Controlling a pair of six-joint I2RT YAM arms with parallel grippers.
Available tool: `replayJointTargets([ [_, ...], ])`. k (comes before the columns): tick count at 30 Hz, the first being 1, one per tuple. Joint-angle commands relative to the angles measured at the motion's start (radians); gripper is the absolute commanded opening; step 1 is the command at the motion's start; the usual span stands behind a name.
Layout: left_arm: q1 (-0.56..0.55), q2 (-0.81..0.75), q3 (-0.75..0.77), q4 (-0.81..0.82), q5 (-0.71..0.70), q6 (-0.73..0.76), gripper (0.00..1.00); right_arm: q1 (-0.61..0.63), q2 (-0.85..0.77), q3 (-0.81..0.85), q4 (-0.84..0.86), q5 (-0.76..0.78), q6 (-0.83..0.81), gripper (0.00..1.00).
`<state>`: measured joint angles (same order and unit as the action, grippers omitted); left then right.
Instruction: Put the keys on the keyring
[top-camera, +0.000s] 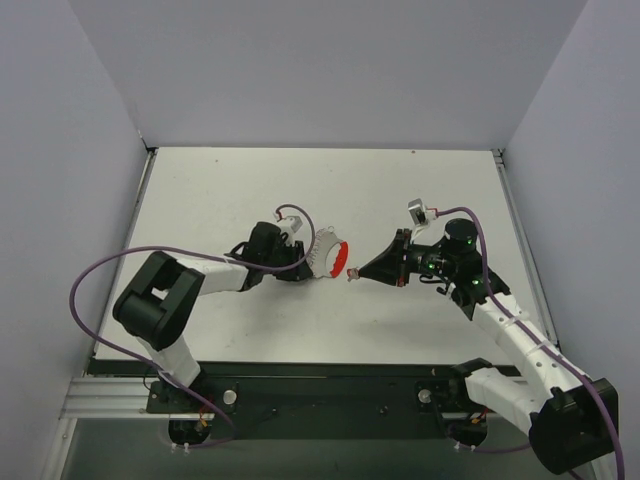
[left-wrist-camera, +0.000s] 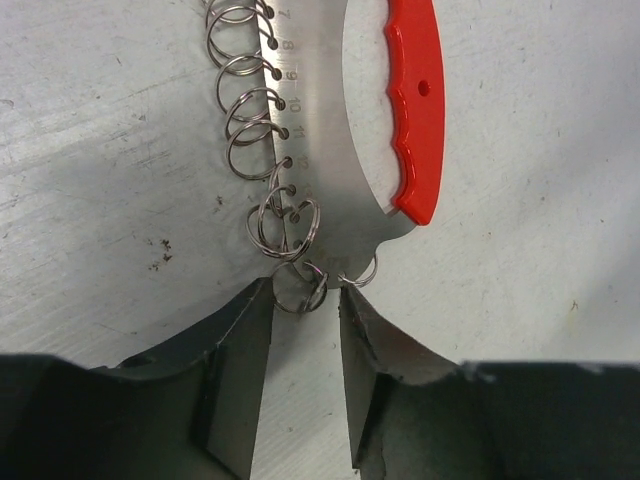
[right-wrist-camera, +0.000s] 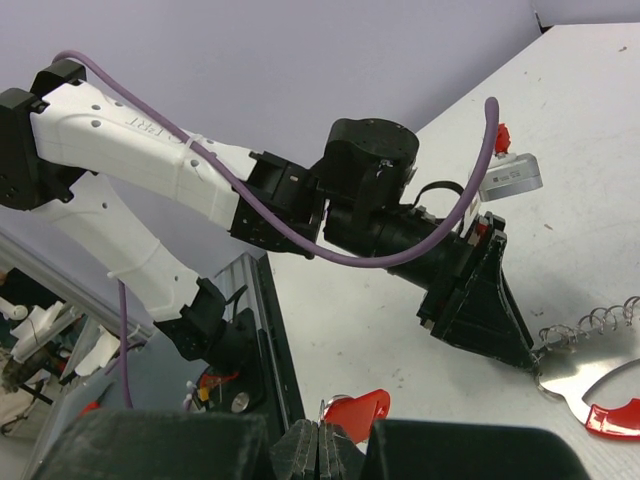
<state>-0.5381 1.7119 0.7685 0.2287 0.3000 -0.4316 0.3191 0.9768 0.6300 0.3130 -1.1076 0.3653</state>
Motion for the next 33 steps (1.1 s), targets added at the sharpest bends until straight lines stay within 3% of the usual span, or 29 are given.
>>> replayJointTargets([
  [1,-0.01,0.018,0.035,0.032,0.016,0.027,0.33,-0.008,-0.023,0.002,0.041,-0.024,-0.032,0.0],
  [6,-0.013,0.026,0.032,0.043,0.024,0.03,0.01,-0.008,-0.018,0.002,0.046,-0.024,-0.032,0.0],
  [7,-0.013,0.026,0.032,0.049,0.027,0.03,0.0,-0.008,-0.017,0.002,0.046,-0.026,-0.031,0.0],
  [15,-0.017,-0.105,0.028,0.032,0.019,0.045,0.0,-0.008,-0.016,0.007,0.046,-0.028,-0.026,0.0],
  [25,-0.054,-0.399,0.11,-0.227,-0.035,0.172,0.0,0.012,-0.004,0.023,0.069,-0.026,-0.008,0.0],
  [33,-0.066,-0.551,0.152,-0.408,0.008,0.177,0.0,0.035,0.014,0.042,0.086,-0.02,0.001,0.0],
])
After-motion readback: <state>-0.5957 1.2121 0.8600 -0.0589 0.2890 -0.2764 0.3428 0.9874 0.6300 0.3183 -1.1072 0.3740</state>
